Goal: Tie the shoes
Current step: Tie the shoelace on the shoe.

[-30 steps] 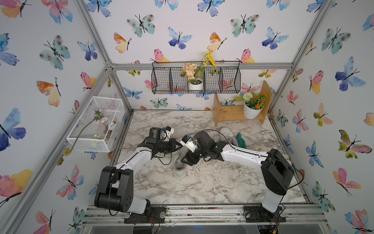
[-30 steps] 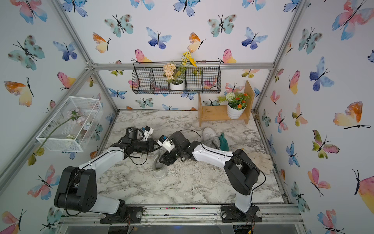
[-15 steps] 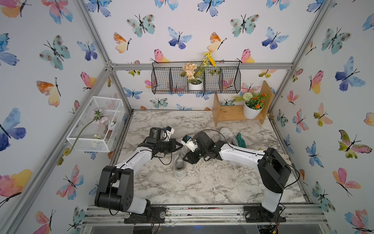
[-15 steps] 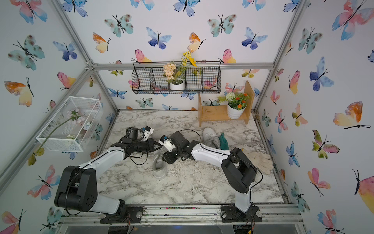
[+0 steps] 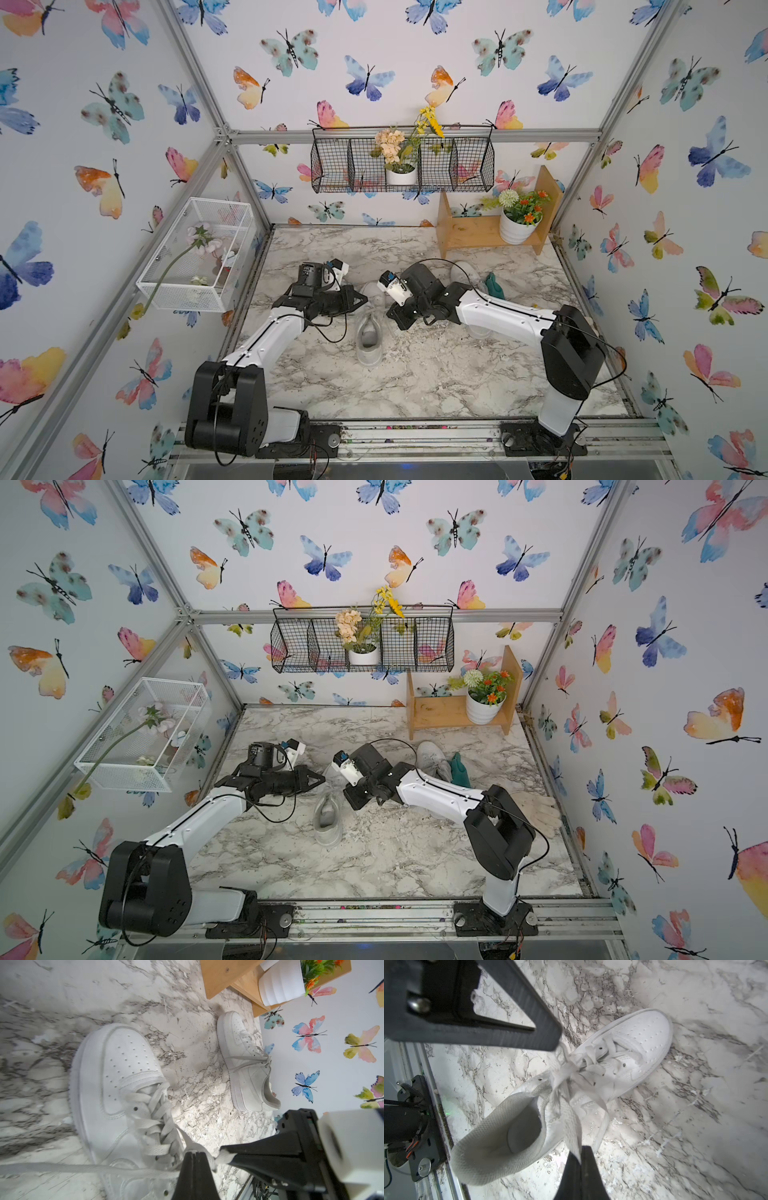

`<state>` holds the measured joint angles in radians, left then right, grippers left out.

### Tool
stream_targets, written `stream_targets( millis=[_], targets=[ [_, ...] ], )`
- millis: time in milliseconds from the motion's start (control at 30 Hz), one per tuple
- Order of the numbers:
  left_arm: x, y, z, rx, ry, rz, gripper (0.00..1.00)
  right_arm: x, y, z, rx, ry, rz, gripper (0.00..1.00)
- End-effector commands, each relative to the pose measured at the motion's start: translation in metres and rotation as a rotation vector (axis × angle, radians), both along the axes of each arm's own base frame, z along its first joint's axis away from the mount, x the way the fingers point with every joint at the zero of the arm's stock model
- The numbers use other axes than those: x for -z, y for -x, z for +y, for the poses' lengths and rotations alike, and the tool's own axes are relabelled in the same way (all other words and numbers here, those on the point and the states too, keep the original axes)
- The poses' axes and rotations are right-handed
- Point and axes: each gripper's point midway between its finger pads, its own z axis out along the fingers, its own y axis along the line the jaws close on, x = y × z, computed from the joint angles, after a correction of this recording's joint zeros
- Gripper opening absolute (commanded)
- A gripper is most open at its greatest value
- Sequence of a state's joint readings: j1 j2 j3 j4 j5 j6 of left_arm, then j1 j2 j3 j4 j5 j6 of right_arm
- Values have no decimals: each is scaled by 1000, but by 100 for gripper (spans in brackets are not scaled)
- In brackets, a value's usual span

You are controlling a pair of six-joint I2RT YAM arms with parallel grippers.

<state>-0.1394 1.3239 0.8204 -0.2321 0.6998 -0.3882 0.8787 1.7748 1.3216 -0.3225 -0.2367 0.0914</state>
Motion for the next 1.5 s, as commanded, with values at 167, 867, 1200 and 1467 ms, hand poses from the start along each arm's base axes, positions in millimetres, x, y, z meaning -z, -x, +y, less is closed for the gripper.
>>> stream_targets(
  millis=[167,867,1200,1467],
  targets=[
    [22,16,39,-91,-50,58,0,10,-7,-34,67,64,51,2],
    [11,14,50,-89,73,24,10,28,7,-25,-44,1,124,7],
    [10,25,26,-14,233,75,75,25,8,-23,-71,-20,103,31],
    [27,25,17,0,316,152,81,14,-8,-55,-37,77,-99,58]
  ],
)
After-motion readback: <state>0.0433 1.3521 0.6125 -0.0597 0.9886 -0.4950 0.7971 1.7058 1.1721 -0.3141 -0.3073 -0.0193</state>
